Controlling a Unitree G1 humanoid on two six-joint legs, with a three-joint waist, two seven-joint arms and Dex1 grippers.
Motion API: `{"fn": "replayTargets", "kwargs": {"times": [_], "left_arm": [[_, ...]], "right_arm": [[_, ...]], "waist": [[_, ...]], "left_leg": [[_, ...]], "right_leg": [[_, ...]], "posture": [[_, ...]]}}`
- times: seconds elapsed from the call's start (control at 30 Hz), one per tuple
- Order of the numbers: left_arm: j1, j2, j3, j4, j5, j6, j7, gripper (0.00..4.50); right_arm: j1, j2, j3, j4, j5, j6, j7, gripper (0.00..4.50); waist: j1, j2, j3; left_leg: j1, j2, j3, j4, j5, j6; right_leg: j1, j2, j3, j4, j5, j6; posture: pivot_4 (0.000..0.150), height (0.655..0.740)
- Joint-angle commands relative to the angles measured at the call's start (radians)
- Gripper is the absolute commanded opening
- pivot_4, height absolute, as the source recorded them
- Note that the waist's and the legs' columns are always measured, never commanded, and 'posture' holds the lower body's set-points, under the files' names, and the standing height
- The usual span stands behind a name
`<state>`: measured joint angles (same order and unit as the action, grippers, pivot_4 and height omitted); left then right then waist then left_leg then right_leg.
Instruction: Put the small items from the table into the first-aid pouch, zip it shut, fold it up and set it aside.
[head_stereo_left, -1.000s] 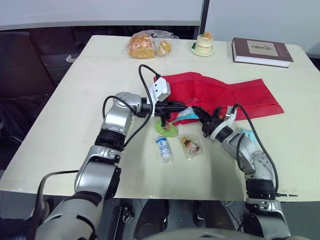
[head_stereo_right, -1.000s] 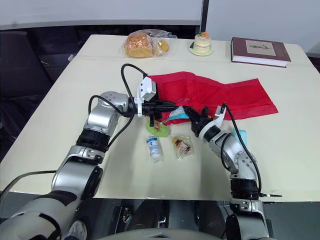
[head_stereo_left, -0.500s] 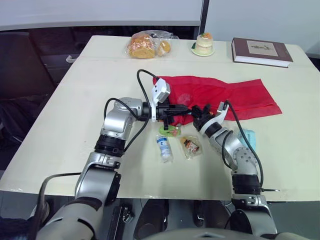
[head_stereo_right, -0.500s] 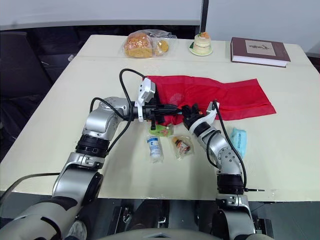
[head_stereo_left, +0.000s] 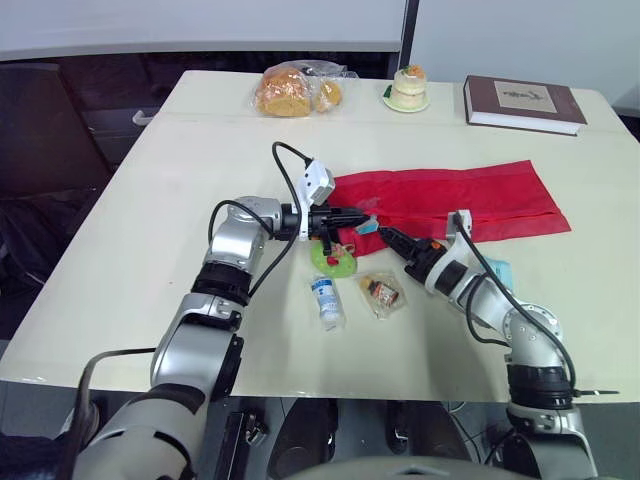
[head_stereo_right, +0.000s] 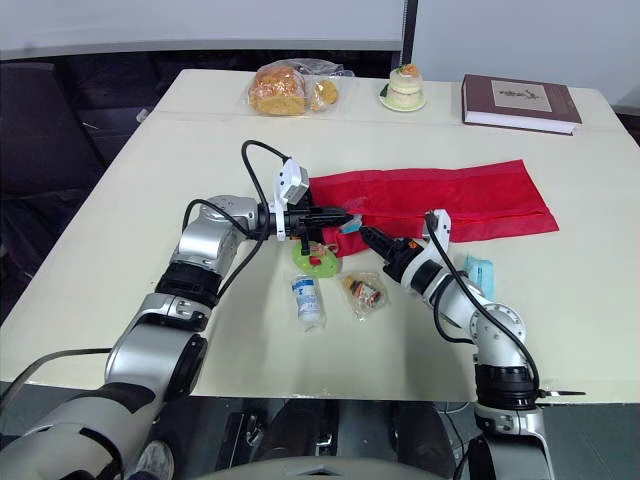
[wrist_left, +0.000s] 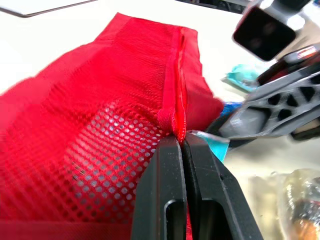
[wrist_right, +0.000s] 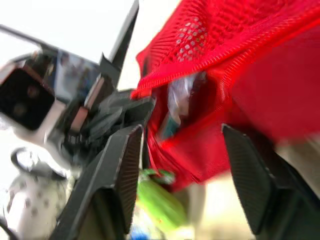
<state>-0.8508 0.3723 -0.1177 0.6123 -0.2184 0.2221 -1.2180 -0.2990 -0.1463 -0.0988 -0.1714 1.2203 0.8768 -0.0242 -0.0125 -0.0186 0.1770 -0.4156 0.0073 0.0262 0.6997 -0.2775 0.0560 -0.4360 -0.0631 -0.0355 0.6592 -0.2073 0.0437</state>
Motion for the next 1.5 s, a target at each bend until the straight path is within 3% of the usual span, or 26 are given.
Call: {"fn": "replayTargets", "kwargs": {"times": [0.03, 0.07, 0.23, 0.57, 1.07, 1.2, 1.5], "left_arm": [[-0.025, -0.001, 0.022, -0.014, -0.011, -0.029, -0.005, 0.0], [-0.021, -0.003, 0.02, -0.016, -0.013, -0.03, -0.006, 0.0], [-0.016, -0.008, 0.015, -0.017, -0.01, -0.036, -0.007, 0.0], [-0.01, -0.014, 0.006, -0.031, -0.008, -0.037, -0.012, 0.0], [0.058, -0.017, -0.008, -0.113, -0.012, 0.002, -0.012, 0.0], [0.066, -0.008, -0.007, -0.105, -0.001, -0.012, -0.009, 0.0], [0.01, 0.041, -0.007, 0.051, 0.091, -0.201, 0.021, 0.0]], "right_arm": [[-0.017, -0.065, 0.015, -0.104, -0.049, 0.016, 0.057, 2.36], [-0.028, -0.096, 0.039, -0.125, -0.094, 0.011, 0.077, 2.2], [-0.069, -0.156, 0.135, -0.16, -0.241, -0.002, 0.14, 0.07], [-0.179, -0.049, 0.226, 0.022, -0.44, -0.017, 0.185, 0.07], [-0.343, 0.19, 0.029, 0.304, -0.573, -0.164, 0.092, 0.07], [-0.324, 0.191, 0.027, 0.27, -0.582, -0.132, 0.101, 0.07], [-0.126, -0.052, 0.138, -0.124, -0.571, -0.037, 0.316, 0.07]], "waist": [[0.0, 0.0, 0.0], [0.0, 0.0, 0.0], [-0.001, 0.0, 0.0], [0.001, 0.0, 0.0], [-0.002, 0.0, 0.0], [-0.002, 0.0, 0.0], [0.0, 0.0, 0.0]], "left_leg": [[0.0, 0.0, 0.0, 0.0, 0.0, 0.0], [0.0, 0.0, 0.0, 0.0, 0.0, 0.0], [0.0, 0.0, 0.0, 0.0, 0.0, 0.0], [0.0, 0.0, 0.0, 0.0, 0.0, 0.0], [0.0, 0.0, 0.0, 0.0, 0.0, 0.0], [0.0, 0.0, 0.0, 0.0, 0.0, 0.0], [0.0, 0.0, -0.001, 0.0, 0.0, 0.0]], "right_leg": [[0.0, 0.0, 0.0, 0.0, 0.0, 0.0], [0.0, 0.0, 0.0, 0.0, 0.0, 0.0], [0.0, 0.0, 0.0, 0.0, 0.0, 0.0], [0.0, 0.0, -0.001, 0.0, 0.0, 0.0], [0.0, 0.0, 0.0, 0.001, 0.0, 0.0], [0.0, 0.0, 0.0, 0.001, 0.0, 0.0], [0.0, 0.0, -0.001, 0.0, 0.0, 0.0]], "posture": [[0.15, 0.7289], [0.15, 0.7289], [0.15, 0.7289], [0.15, 0.7289], [0.15, 0.7289], [0.15, 0.7289], [0.15, 0.7289]]}}
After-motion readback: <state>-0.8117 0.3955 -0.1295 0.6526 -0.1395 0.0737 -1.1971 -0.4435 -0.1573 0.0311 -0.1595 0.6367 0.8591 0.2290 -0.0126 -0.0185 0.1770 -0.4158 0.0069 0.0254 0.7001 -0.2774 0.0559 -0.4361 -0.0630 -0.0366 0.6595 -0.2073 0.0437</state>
